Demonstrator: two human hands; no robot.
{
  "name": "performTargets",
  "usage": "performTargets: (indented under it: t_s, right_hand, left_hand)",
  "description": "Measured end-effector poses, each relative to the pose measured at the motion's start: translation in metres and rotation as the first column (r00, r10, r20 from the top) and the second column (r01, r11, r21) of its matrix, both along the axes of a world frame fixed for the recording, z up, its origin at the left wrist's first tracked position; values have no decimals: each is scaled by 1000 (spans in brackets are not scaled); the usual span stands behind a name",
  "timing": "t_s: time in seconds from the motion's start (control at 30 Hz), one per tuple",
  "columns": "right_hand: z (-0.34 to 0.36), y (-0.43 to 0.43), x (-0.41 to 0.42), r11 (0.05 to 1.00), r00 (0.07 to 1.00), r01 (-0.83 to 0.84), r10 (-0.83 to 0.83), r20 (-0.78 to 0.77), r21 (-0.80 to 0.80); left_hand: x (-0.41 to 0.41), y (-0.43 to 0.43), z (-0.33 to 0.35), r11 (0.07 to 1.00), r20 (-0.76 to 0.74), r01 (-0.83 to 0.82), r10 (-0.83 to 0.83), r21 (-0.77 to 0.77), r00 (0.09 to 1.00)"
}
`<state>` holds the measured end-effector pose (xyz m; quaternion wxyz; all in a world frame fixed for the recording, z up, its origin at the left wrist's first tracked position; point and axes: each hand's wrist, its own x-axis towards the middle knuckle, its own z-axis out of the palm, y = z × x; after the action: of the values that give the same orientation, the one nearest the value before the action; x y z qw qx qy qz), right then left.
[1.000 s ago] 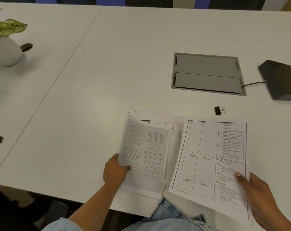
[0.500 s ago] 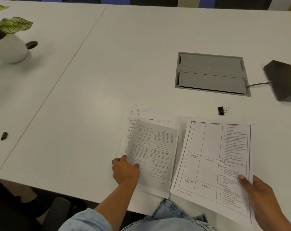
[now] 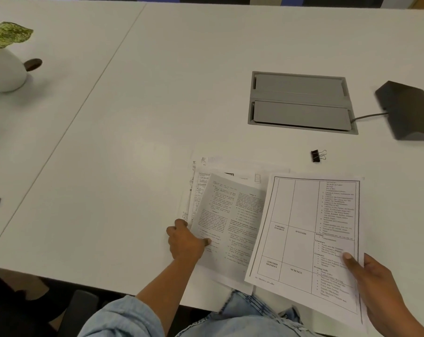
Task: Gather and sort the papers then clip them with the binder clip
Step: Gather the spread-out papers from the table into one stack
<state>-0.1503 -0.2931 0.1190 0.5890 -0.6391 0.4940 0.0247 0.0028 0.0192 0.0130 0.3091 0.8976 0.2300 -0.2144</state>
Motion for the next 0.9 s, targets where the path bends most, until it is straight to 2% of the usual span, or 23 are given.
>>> performTargets:
  t_s: [0.3, 0.6, 0.77, 0.9]
  right_hand:
    - [5, -6, -11, 1000, 1000, 24, -24, 12, 1]
    - [10, -17, -23, 998, 999, 50, -50, -4, -42]
    - [7, -22, -27, 997, 997, 72, -72, 7, -42]
    - [8, -24, -25, 997, 998, 62, -62, 11, -46]
  left_hand:
    - [-11, -48, 10, 981, -32, 193, -192, 25, 981]
    - [-16, -68, 9, 963, 34, 50, -42, -265, 999]
    - [-17, -59, 17, 976, 121, 74, -49, -207, 991]
    - [-13, -52, 23, 963, 154, 5, 38, -269, 987]
